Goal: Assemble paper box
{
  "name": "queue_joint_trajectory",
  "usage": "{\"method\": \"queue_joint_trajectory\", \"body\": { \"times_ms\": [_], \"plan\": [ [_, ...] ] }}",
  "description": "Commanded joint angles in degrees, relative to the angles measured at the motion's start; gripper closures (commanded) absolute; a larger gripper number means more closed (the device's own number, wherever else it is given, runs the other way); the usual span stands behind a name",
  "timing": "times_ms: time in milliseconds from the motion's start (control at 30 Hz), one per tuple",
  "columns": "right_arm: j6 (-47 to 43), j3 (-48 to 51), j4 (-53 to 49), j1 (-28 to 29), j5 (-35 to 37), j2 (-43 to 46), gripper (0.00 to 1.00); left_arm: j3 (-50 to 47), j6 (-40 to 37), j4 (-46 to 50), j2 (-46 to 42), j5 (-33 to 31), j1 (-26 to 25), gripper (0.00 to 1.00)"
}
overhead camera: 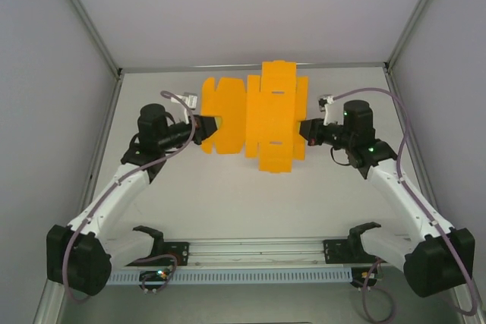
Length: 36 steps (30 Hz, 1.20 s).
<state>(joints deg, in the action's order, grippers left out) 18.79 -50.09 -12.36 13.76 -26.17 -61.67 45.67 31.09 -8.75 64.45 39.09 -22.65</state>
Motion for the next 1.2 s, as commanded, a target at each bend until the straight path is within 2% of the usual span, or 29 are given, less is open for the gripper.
{"method": "queue_joint_trajectory", "body": {
  "times_ms": [0, 200, 233, 333, 367, 433, 467, 500, 633, 700, 800, 900, 967, 1100, 1167],
  "plan": [
    [-4.9, -3.8, -9.7, 5.9, 15.7, -2.3, 1.0, 0.6, 0.2, -0.4, 4.3, -0.2, -4.2, 1.0],
    [-7.3, -11.2, -14.1, 16.0, 28.3, -9.9, 1.0, 2.5, -1.1, 1.0, 10.9, -3.5, -8.1, 1.0],
    [-8.0, -12.5, -15.1, 17.0, 30.1, -11.1, 1.0, 2.5, -1.2, 2.1, 11.7, -4.3, -8.1, 0.96],
    [-11.7, -14.5, -16.7, 17.8, 31.8, -13.1, 1.0, 1.3, -1.7, 7.8, 12.4, -9.8, -8.2, 0.56],
    [-13.4, -14.9, -17.2, 17.9, 31.7, -13.5, 1.0, 0.4, -1.8, 9.8, 12.1, -12.5, -8.2, 0.48],
    [-17.1, -15.6, -18.3, 17.9, 31.1, -14.6, 1.0, -2.4, -1.7, 13.6, 11.5, -18.1, -8.2, 0.37],
    [-19.1, -16.0, -19.4, 18.0, 30.6, -15.2, 1.0, -3.9, -1.5, 14.7, 11.2, -19.7, -8.1, 0.35],
    [-21.3, -16.2, -19.8, 18.0, 30.0, -15.6, 1.0, -5.4, -1.3, 15.7, 10.9, -20.8, -8.1, 0.34],
    [-33.3, -17.1, -20.9, 19.4, 30.4, -17.9, 1.0, -9.8, 0.8, 19.6, 8.8, -24.1, -8.0, 0.19],
    [-40.1, -18.0, -20.9, 20.8, 33.9, -19.8, 1.0, -10.5, 1.5, 22.7, 7.1, -26.9, -8.0, 0.0],
    [-51.6, -19.0, -21.1, 22.6, 34.7, -21.6, 1.0, -10.8, 0.4, 24.4, 4.2, -28.8, -7.9, 0.0],
    [-58.2, -22.2, -21.9, 23.1, 33.2, -24.7, 1.0, -8.6, -1.1, 24.4, 2.1, -29.2, -7.7, 0.0],
    [-62.1, -23.1, -19.6, 23.7, 35.7, -26.8, 1.0, -5.5, -1.8, 25.4, 1.4, -29.2, -7.4, 0.0],
    [-73.0, -19.2, -4.7, 26.9, 47.6, -30.6, 1.0, -2.5, -0.8, 26.5, -1.0, -26.8, -5.5, 0.0],
    [-77.8, -16.2, 3.0, 28.0, 50.6, -31.9, 1.0, -2.6, 0.6, 26.3, -2.5, -24.7, -3.1, 0.0]
  ]
}}
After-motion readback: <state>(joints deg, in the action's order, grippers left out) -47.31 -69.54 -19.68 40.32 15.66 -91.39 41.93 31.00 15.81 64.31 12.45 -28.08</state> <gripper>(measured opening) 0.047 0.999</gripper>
